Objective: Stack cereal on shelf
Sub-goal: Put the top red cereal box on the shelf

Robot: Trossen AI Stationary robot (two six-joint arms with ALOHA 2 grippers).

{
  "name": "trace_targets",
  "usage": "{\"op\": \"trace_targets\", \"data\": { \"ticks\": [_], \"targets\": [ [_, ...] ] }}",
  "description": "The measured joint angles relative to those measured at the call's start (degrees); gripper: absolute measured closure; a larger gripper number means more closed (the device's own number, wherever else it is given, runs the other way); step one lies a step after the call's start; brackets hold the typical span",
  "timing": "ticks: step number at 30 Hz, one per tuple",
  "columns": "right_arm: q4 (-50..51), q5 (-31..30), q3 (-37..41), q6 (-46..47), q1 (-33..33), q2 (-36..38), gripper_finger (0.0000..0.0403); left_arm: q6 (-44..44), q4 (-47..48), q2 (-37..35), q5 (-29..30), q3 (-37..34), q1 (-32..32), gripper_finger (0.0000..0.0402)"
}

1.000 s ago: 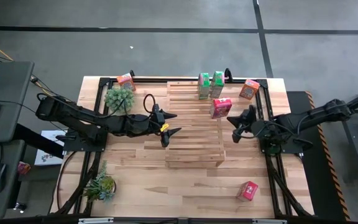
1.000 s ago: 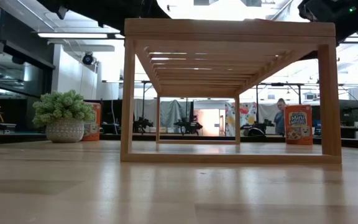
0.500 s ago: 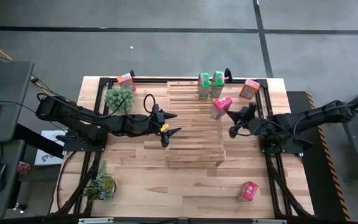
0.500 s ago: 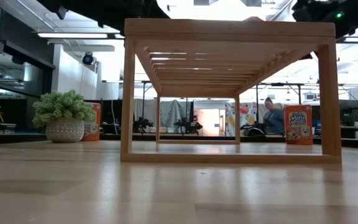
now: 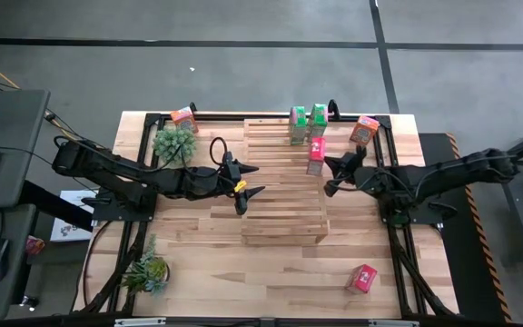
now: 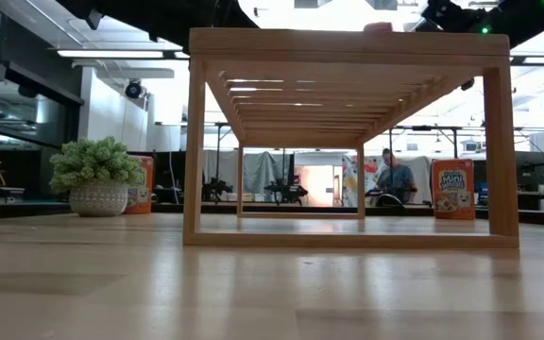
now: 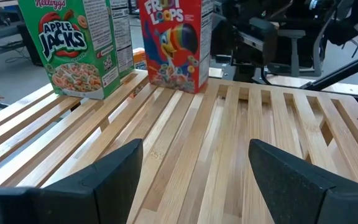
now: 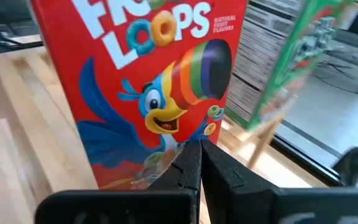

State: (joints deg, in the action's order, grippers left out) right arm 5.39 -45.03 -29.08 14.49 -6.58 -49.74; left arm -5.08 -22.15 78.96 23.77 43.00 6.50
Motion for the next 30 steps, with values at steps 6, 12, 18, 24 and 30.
{"op": "trace_targets", "data": {
  "ticks": [6, 12, 18, 24, 30],
  "targets": [
    [-1.6, 0.3, 0.0, -0.6, 1.8, -1.0, 0.0403, -0.2, 0.0, 0.0, 0.0, 0.0, 0.0, 0.0117],
    [-1.4, -0.1, 0.0, -1.4, 2.1, -0.2, 0.0403, -0.2, 0.3, 0.0, 0.0, 0.0, 0.0, 0.0117],
    [3.9, 0.9, -0.2, 0.8, 2.0, 2.9, 0.0403, -0.3, 1.9, -0.1, 0.0, 0.0, 0.0, 0.0117],
    [21.6, 6.8, -4.0, 12.8, -1.0, 7.3, 0.0403, -0.3, 5.6, -2.5, 0.0, 0.1, 0.0, 0.0117],
    [16.6, 15.8, -4.2, 12.4, -7.7, 6.0, 0.0403, -0.7, 7.2, -4.8, 0.0, 0.1, 0.0, 0.0117]
  ]
}}
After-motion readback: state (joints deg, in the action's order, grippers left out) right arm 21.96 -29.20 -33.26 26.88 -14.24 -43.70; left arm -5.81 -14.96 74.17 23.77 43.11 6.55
